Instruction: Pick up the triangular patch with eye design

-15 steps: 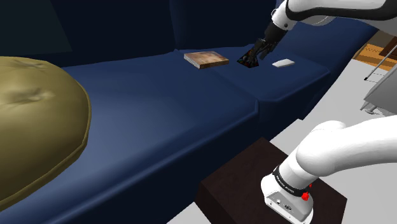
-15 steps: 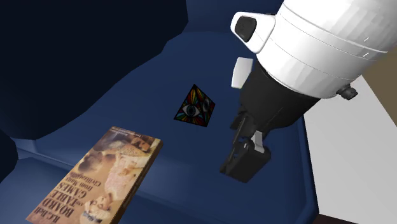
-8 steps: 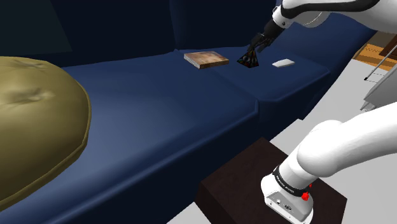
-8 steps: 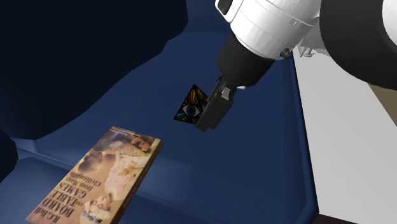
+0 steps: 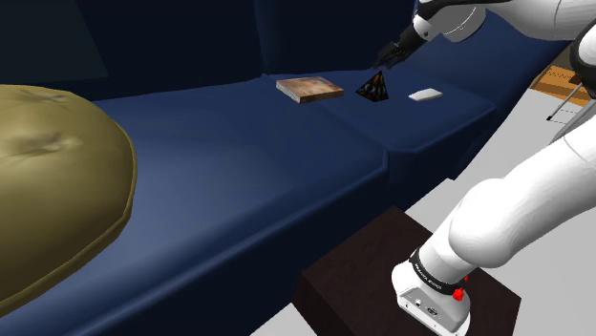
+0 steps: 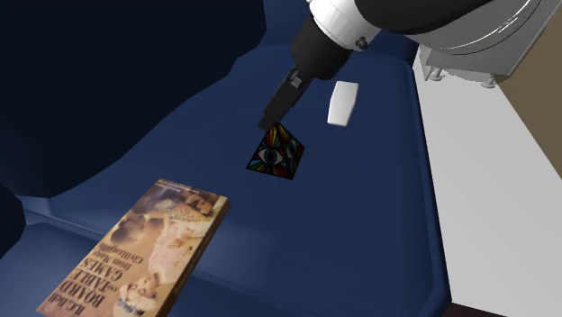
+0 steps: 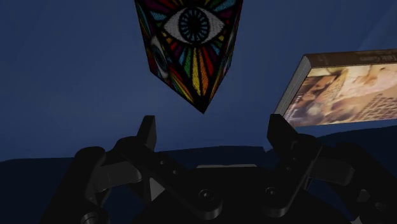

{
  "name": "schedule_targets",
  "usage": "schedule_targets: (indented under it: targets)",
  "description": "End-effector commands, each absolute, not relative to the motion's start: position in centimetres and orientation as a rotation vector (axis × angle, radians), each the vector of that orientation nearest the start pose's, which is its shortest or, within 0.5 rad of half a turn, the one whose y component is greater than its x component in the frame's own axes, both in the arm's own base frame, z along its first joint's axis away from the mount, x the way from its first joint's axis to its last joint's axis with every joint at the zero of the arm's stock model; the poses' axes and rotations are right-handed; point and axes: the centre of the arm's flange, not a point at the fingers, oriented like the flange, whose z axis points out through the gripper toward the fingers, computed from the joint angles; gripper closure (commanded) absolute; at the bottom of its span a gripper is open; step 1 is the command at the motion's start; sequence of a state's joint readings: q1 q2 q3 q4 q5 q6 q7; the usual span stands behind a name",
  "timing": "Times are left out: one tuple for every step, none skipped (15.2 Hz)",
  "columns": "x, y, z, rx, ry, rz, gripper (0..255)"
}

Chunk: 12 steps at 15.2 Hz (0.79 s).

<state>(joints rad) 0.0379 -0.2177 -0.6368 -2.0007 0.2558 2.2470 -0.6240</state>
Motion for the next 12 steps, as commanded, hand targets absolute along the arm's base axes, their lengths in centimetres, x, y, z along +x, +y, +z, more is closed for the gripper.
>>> schedule_targets:
  targets:
    - [44.1, -33.0, 57.5, -2.959, 0.165, -0.851, 0]
    - [44.1, -33.0, 56.9, -2.959, 0.165, -0.851, 0]
    - [44.1, -33.0, 56.4, -2.959, 0.165, -0.851, 0]
    - [44.1, -33.0, 55.9, -2.959, 0.165, -0.851, 0]
    - [44.1, -33.0, 55.4, -2.959, 0.165, -0.851, 0]
    - [44.1, -33.0, 54.8, -2.959, 0.165, -0.851, 0]
    - [44.1, -33.0, 54.3, -2.959, 0.165, -0.851, 0]
    - [44.1, -33.0, 54.0, -2.959, 0.165, -0.851, 0]
    - [44.1, -33.0, 54.0, -2.959, 0.165, -0.851, 0]
    - [44.1, -33.1, 54.0, -2.959, 0.165, -0.851, 255]
    - [44.1, -33.1, 53.9, -2.959, 0.165, -0.851, 255]
    - [44.1, -33.1, 53.9, -2.959, 0.165, -0.851, 255]
